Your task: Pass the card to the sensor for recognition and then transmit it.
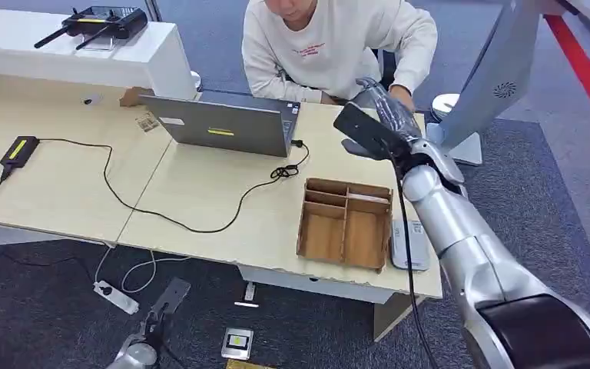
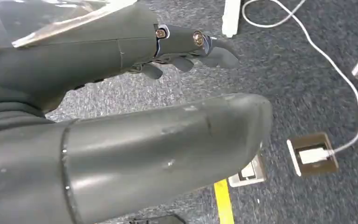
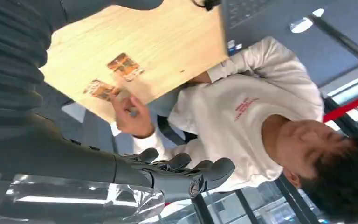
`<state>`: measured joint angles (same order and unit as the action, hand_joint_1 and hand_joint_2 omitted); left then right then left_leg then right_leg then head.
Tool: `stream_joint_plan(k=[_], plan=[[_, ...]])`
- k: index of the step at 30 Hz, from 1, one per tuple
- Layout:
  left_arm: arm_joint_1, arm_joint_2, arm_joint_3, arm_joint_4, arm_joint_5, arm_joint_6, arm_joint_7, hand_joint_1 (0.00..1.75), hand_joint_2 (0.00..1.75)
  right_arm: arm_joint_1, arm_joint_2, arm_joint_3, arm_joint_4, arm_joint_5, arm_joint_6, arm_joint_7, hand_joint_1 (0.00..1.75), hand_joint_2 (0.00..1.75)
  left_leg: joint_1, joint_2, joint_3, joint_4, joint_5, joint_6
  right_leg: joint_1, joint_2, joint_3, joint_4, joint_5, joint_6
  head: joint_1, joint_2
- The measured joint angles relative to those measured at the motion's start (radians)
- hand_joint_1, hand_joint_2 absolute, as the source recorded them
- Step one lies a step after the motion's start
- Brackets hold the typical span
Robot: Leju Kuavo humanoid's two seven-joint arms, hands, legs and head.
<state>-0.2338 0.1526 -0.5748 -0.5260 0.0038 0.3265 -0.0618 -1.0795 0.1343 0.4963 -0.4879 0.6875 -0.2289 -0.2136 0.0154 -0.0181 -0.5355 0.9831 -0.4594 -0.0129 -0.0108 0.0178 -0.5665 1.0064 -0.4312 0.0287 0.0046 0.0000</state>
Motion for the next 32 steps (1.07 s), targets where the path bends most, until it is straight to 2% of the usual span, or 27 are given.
stream_joint_plan(k=[5, 9, 14, 21, 24, 29, 32], plan=[[0.016, 0.024, -0.036, -0.01, 0.103, 0.001, -0.012, 0.0, 0.0, -0.009, 0.017, -0.003, -0.041, -0.212, 0.041, -0.058, 0.0, 1.75, 0.0, 0.0, 0.0, 0.0, 0.0, 0.0, 0.0, 0.0, 0.0, 0.0, 0.0, 0.0, 0.0, 0.0], [0.026, 0.04, -0.068, -0.015, 0.163, 0.006, -0.02, 0.0, 0.0, 0.0, 0.016, -0.006, -0.14, -0.375, 0.088, -0.013, 0.0, 1.75, 0.0, 0.0, 0.0, 0.0, 0.0, 0.0, 0.0, 0.0, 0.0, 0.0, 0.0, 0.0, 0.0, 0.0], [0.026, 0.052, -0.099, -0.015, 0.176, 0.008, -0.023, 0.0, 0.0, 0.027, 0.002, -0.006, -0.259, -0.405, 0.103, 0.013, 0.0, 1.75, 0.0, 0.0, 0.0, 0.0, 0.0, 0.0, 0.0, 0.0, 0.0, 0.0, 0.0, 0.0, 0.0, 0.0], [0.026, 0.058, -0.122, -0.015, 0.179, 0.008, -0.023, 0.0, 0.0, 0.041, -0.009, -0.006, -0.331, -0.409, 0.103, 0.014, 0.0, 1.75, 0.0, 0.0, 0.0, 0.0, 0.0, 0.0, 0.0, 0.0, 0.0, 0.0, 0.0, 0.0, 0.0, 0.0], [0.026, 0.058, -0.131, -0.015, 0.189, 0.01, -0.024, 0.0, 0.0, 0.053, -0.016, -0.006, -0.363, -0.468, 0.1, 0.017, 0.0, 1.75, 0.0, 0.0, 0.001, 0.0, 0.0, 0.0, 0.0, 0.0, 0.0, 0.0, 0.0, 0.0, 0.0, 0.0], [0.029, 0.062, -0.14, -0.013, 0.23, 0.009, -0.028, 0.0, 0.0, 0.166, -0.061, -0.018, -0.517, -0.611, 0.068, 0.106, 0.0, 1.75, 0.0, 0.0, 0.001, 0.0, 0.0, 0.0, 0.0, 0.0, 0.0, -0.001, 0.0, 0.0, 0.0, 0.0], [0.038, 0.065, -0.144, -0.012, 0.267, 0.002, -0.018, 0.0, 0.0, 0.251, -0.09, -0.026, -0.581, -0.653, 0.043, 0.136, 0.0, 1.75, 0.0, 0.0, 0.001, 0.0, -0.001, 0.0, 0.0, 0.001, 0.0, -0.001, 0.0, 0.0, 0.0, 0.0]])
